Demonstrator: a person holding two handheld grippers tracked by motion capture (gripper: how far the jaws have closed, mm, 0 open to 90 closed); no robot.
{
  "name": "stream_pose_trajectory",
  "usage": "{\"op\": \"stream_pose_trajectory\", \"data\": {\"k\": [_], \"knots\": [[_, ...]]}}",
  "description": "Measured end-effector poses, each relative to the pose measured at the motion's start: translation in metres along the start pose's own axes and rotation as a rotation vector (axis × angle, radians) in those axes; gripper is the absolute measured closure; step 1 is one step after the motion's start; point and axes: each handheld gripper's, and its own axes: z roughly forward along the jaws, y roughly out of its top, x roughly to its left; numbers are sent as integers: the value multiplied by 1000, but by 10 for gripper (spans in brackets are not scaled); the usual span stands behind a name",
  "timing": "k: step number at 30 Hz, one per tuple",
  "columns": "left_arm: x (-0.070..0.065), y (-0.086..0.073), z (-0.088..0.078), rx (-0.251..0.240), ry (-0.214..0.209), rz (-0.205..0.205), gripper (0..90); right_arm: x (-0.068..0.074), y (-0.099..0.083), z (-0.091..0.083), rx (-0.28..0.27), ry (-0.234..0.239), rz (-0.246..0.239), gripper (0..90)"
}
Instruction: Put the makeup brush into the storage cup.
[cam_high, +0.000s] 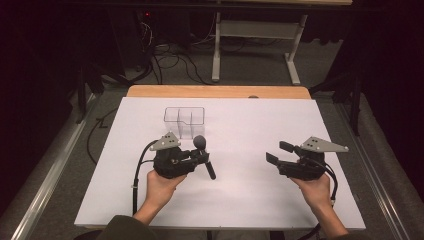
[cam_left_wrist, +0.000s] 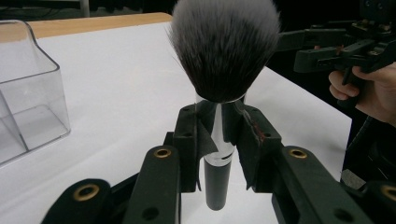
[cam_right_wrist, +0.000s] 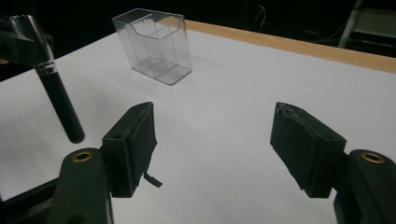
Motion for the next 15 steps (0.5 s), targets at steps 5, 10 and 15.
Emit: {"op": "stream_pose_trajectory", "data": {"k": [5, 10, 15], "knots": [[2, 1, -6, -8, 10, -4, 699, -7, -6, -6, 8, -42, 5, 309], [4, 3, -11, -12, 21, -3, 699, -13, -12, -9, -4, -50, 31, 301], [8, 4, -18, -23, 39, -3, 699, -16, -17, -9, -26, -63, 41, 295]]}}
